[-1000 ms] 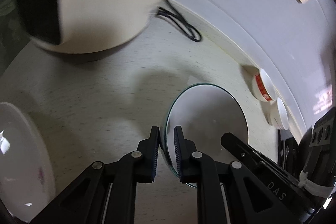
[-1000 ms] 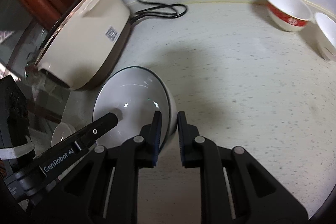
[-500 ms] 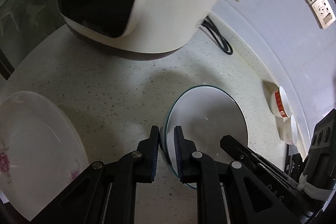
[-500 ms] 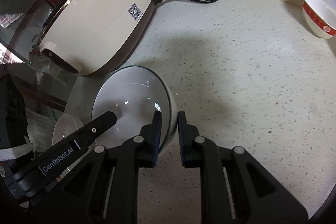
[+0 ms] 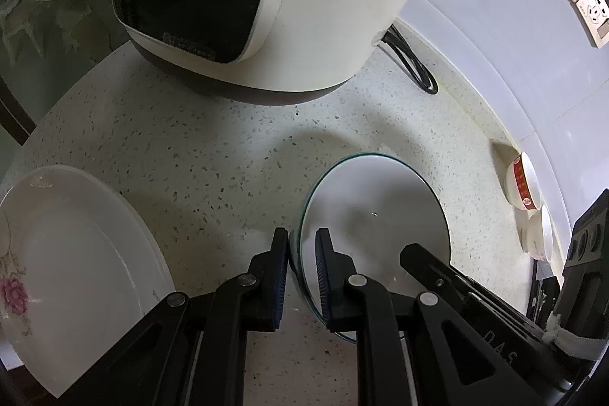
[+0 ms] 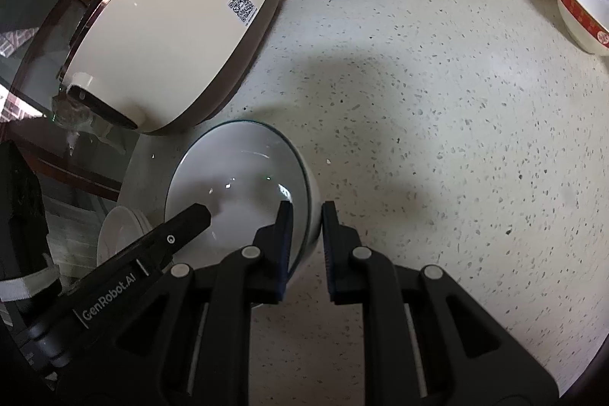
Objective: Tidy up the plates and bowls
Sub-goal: 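Lower the bowl onto the plate stack and open both tools, then move both open tools to the plain white bowl by the wall, then grasp the plain white bowl rim with both tools, then lift the white bowl with both tools and carry it from the wall, then carry the white bowl with both tools over the plate stack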
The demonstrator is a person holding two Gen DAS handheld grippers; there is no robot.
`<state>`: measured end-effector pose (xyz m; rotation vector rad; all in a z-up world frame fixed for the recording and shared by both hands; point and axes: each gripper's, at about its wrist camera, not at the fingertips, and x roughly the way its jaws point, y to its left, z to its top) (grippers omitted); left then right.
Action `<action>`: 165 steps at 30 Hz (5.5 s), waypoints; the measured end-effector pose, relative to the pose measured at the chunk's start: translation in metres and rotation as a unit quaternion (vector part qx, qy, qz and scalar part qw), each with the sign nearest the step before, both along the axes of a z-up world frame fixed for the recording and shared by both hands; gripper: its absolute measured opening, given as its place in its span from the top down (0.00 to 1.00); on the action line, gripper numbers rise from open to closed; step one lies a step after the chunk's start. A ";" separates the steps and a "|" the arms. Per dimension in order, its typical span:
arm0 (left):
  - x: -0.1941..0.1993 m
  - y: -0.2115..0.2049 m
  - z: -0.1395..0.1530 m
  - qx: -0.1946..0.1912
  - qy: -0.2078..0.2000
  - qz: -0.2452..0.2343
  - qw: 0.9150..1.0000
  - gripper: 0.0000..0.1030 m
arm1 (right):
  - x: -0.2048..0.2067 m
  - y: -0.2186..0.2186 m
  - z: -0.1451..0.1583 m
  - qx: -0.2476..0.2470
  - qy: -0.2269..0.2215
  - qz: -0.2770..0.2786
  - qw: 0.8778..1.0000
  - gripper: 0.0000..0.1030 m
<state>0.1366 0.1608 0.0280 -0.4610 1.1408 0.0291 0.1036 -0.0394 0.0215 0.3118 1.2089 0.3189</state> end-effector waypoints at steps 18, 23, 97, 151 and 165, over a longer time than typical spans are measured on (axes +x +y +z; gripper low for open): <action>-0.022 -0.034 0.061 0.048 -0.146 -0.041 0.987 0.34 | -0.021 -0.068 0.026 0.032 -0.043 -0.112 0.992 0.60; -0.018 -0.066 0.059 0.018 -0.142 -0.104 0.984 0.28 | -0.034 -0.112 0.023 0.027 -0.042 -0.179 0.983 0.53; 0.111 -0.389 -0.012 -0.127 0.024 -0.265 0.956 0.87 | 0.000 -0.357 0.011 -0.073 -0.077 -0.350 0.931 0.89; -0.008 -0.220 0.043 -0.105 -0.042 -0.197 0.974 0.87 | -0.081 -0.187 0.069 -0.042 -0.121 -0.218 0.968 0.89; -0.020 -0.136 0.060 -0.110 -0.077 -0.131 0.982 0.87 | -0.062 -0.103 0.090 -0.046 -0.141 -0.147 0.978 0.89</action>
